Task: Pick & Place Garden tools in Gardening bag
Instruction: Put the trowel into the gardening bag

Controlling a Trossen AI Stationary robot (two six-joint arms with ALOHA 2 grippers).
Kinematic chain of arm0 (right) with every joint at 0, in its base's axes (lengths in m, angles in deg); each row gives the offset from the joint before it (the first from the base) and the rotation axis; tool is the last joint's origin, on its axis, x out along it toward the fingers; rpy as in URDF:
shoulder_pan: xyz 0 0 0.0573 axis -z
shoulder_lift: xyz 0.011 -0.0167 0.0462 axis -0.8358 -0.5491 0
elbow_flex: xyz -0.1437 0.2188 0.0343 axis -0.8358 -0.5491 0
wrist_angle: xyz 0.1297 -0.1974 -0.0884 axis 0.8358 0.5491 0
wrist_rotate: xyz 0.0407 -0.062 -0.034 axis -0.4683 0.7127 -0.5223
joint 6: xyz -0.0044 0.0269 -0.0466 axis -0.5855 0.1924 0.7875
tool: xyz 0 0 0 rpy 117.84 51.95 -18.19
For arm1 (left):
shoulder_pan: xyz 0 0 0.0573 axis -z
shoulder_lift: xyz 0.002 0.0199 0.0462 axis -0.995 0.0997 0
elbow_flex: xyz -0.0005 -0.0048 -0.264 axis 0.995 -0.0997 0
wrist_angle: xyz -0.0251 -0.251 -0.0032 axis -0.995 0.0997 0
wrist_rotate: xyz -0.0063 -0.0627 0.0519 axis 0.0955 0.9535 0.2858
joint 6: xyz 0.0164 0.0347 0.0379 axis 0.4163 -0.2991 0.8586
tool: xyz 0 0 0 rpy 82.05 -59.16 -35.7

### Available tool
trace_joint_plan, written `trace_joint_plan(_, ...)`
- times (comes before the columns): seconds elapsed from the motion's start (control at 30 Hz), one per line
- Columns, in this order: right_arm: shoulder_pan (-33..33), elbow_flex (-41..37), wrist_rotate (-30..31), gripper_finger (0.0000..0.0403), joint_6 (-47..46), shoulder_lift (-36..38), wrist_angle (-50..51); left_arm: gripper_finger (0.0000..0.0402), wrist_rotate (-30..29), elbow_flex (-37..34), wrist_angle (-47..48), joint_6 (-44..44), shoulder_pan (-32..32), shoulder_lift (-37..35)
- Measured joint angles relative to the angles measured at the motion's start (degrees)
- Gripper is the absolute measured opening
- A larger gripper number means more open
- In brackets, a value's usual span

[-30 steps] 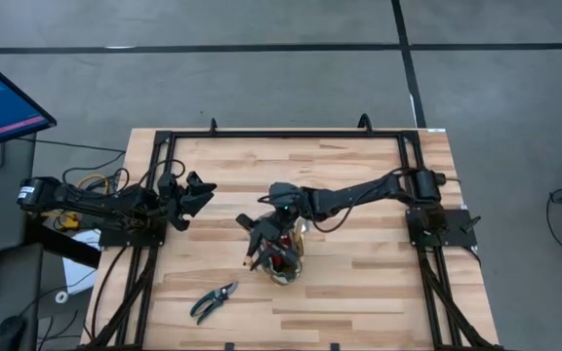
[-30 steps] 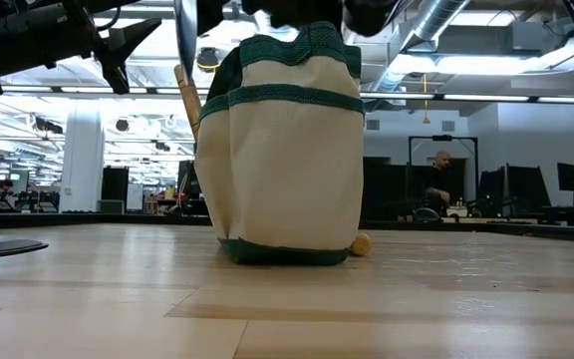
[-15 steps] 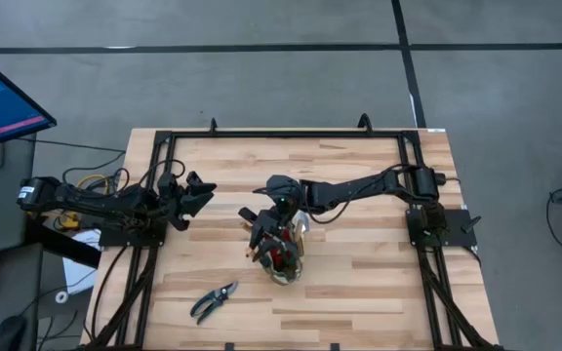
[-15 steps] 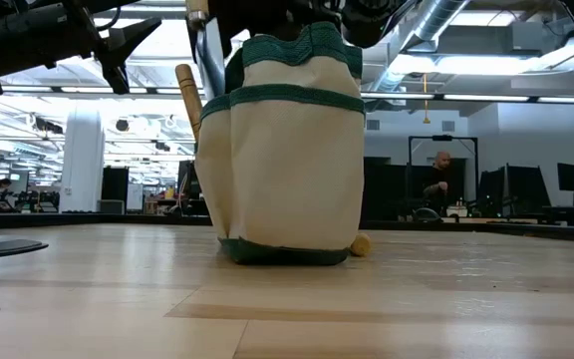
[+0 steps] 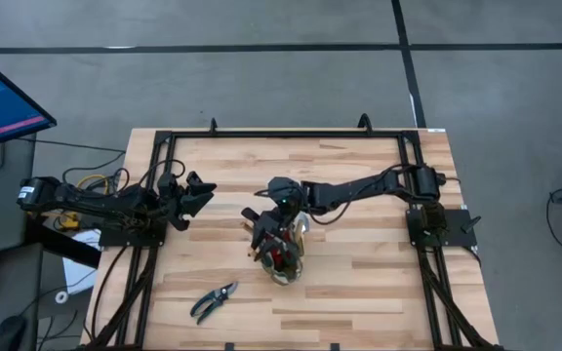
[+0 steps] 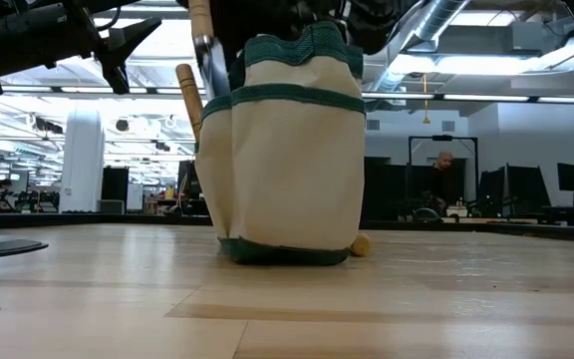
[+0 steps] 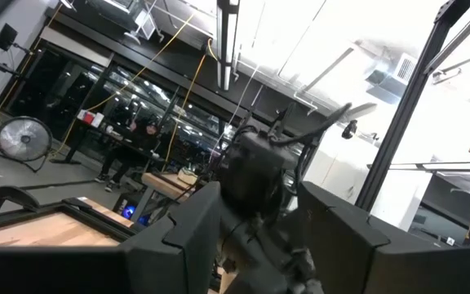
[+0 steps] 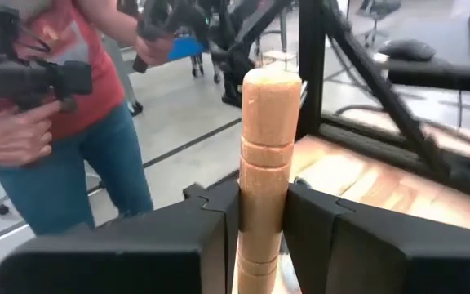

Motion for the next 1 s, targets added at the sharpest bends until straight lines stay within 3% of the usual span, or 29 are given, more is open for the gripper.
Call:
trace_joint_plan(0.53,-0.71,-8.18,5.95,0.0066,-0.31,0.06,-10.4,0.0166,-0.45,0.0,0.0,0.0,0.0,0.03)
trace_joint_plan(1.0,-0.64,-10.18,7.46,0.008,0.6,0.06,-9.91,0.0166,-1.09,-0.01,0.0,0.02,-0.02,0.03)
